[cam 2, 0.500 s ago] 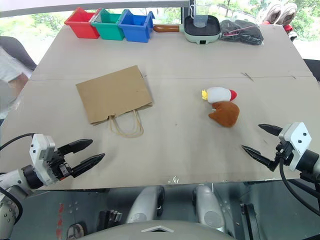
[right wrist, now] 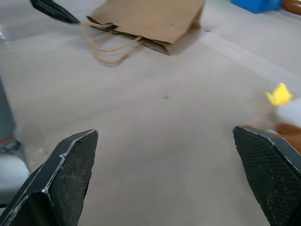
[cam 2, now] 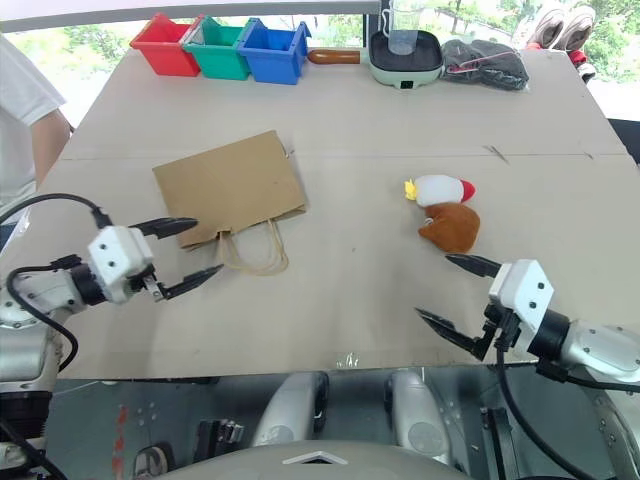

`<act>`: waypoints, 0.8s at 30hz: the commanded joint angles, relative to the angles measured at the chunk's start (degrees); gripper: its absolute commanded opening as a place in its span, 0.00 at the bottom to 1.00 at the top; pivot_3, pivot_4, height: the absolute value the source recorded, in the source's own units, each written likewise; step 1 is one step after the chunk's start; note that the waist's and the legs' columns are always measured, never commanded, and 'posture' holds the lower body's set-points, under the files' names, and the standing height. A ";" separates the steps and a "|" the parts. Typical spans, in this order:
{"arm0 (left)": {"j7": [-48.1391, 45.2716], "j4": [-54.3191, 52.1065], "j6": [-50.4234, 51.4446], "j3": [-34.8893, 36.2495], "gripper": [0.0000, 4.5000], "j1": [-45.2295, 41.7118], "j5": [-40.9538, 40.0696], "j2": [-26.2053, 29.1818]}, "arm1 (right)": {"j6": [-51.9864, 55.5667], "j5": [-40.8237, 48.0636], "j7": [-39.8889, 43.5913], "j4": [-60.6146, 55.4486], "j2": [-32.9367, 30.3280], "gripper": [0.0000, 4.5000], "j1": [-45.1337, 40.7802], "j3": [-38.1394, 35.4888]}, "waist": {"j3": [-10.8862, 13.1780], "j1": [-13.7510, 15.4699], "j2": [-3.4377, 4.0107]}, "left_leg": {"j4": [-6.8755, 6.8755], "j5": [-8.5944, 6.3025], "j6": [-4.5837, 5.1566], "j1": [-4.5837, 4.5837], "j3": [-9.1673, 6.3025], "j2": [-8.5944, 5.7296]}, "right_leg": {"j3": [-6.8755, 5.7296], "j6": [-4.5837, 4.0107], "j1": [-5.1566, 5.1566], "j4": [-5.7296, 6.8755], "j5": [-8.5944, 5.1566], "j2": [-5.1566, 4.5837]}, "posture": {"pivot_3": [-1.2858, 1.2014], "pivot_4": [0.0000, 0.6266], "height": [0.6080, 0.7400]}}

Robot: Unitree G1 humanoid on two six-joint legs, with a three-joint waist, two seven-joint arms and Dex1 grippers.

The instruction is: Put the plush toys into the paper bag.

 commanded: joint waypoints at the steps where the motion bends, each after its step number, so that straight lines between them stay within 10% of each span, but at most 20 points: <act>1: 0.07 2.43 -6.25 -2.21 0.99 -2.05 2.84 1.17 | 0.50 0.75 -1.70 -2.57 0.28 1.00 0.11 0.47 | 0.00 0.01 0.00 | 0.01 0.00 0.00 0.00 0.01 0.00 | 0.00 0.00 0.00 0.00 0.00 0.00 | 0.52 0.24 1.00; 5: -0.24 5.31 -8.39 -5.70 0.94 -4.57 4.31 0.90 | 0.01 0.24 -2.48 -2.86 0.82 1.00 1.09 1.42 | -0.01 0.04 -0.02 | 0.02 0.00 0.00 0.01 0.00 0.00 | 0.00 0.01 0.01 0.01 0.01 0.00 | 0.52 0.24 1.00; 11: -3.80 6.86 -4.90 -10.21 0.42 -9.26 0.25 -0.80 | -0.79 -0.71 -4.05 -1.73 3.09 1.00 1.37 4.73 | -0.02 0.00 -0.04 | 0.08 0.00 0.00 0.01 -0.04 0.00 | -0.04 0.03 0.04 0.04 0.02 0.02 | 0.52 0.24 1.00; 15: -1.90 -4.16 23.85 -9.24 0.02 -10.60 -21.21 -4.11 | 0.87 -3.39 -9.18 1.39 8.02 0.76 -3.71 11.99 | -0.04 -0.28 -0.12 | 0.08 0.00 0.00 0.01 -0.07 0.04 | -0.05 0.03 0.04 0.09 0.02 0.06 | 0.52 0.24 1.00; 22: 6.05 -16.72 48.24 -6.00 0.00 -11.87 -42.46 -6.91 | 2.16 -13.46 -13.80 16.48 20.09 0.04 -25.74 30.01 | 0.00 -1.07 -0.11 | 0.24 0.01 -0.01 0.08 -0.19 0.06 | -0.04 0.01 0.01 0.47 0.00 0.15 | 0.52 0.24 1.00; 24: 7.21 -18.20 50.33 -5.42 0.00 -12.43 -44.25 -7.45 | 1.37 -15.70 -12.93 22.70 23.12 0.01 -31.34 33.29 | 0.01 -1.20 -0.09 | 0.28 0.02 -0.01 0.09 -0.27 0.05 | -0.07 -0.01 -0.02 0.64 -0.01 0.18 | 0.52 0.24 1.00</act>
